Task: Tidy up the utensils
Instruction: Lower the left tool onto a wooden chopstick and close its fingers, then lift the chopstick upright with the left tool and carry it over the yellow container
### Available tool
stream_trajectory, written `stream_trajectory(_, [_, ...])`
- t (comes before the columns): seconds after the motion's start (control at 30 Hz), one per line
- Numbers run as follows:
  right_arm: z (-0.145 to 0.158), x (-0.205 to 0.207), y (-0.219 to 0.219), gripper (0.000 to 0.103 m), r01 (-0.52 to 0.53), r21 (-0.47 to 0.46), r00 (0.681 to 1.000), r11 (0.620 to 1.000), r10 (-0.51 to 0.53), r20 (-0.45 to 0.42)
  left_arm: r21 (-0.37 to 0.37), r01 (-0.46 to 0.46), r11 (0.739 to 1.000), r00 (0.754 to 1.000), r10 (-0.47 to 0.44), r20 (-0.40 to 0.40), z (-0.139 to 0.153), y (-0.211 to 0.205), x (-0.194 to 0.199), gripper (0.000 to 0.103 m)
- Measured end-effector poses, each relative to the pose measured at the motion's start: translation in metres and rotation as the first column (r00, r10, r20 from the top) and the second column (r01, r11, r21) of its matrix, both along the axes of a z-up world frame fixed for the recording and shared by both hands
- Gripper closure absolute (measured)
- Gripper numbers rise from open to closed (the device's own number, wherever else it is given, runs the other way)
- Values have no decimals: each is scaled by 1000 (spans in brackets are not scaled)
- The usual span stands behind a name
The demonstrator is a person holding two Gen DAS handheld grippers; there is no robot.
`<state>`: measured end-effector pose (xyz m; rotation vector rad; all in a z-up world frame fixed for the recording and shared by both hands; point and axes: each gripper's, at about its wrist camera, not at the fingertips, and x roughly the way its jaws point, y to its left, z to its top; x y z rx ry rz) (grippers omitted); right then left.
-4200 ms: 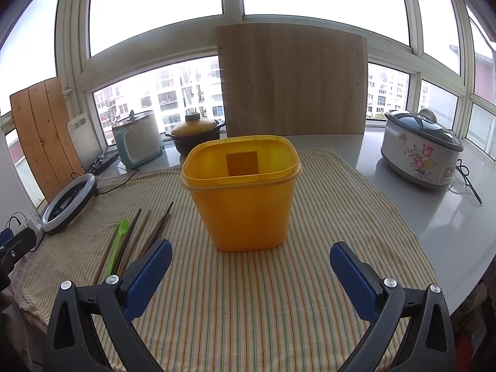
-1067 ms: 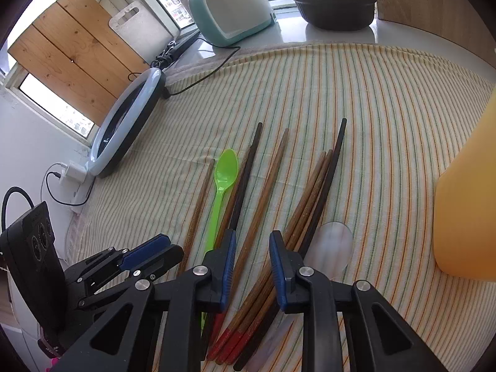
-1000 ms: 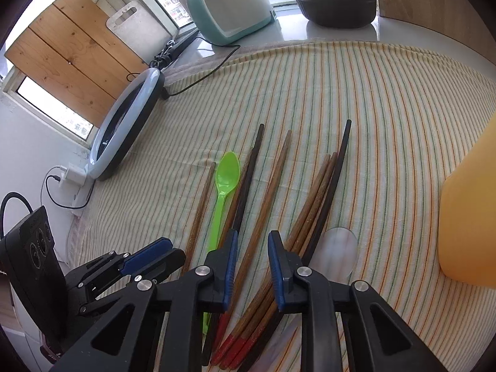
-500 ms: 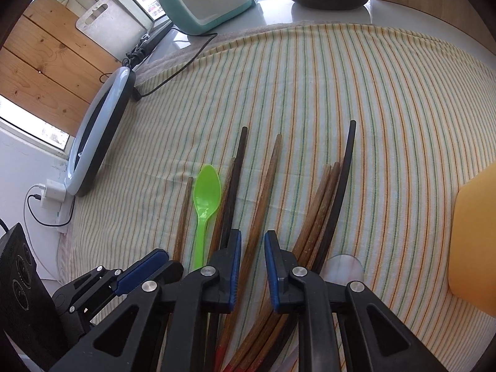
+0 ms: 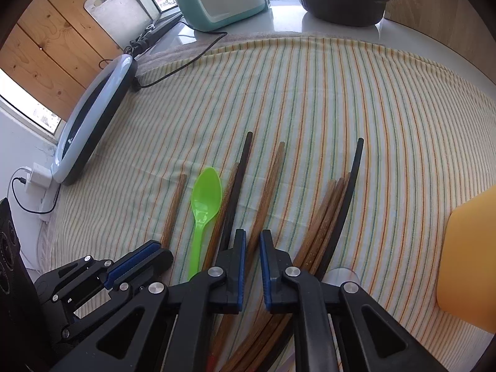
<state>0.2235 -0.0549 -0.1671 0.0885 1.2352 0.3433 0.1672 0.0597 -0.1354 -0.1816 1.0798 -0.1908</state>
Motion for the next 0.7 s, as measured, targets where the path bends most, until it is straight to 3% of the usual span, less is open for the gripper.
stream_trajectory(0.33, [20,-15,-16,98,1,127,999,992,-6,33,-40,-43,998,998,45,50,27,19,-12,99])
stream_trajectory(0.7, [63,-55,-27,99,-66,191,980,979,28,195,-45,-51,998,984,58,170,73,22,-31,99])
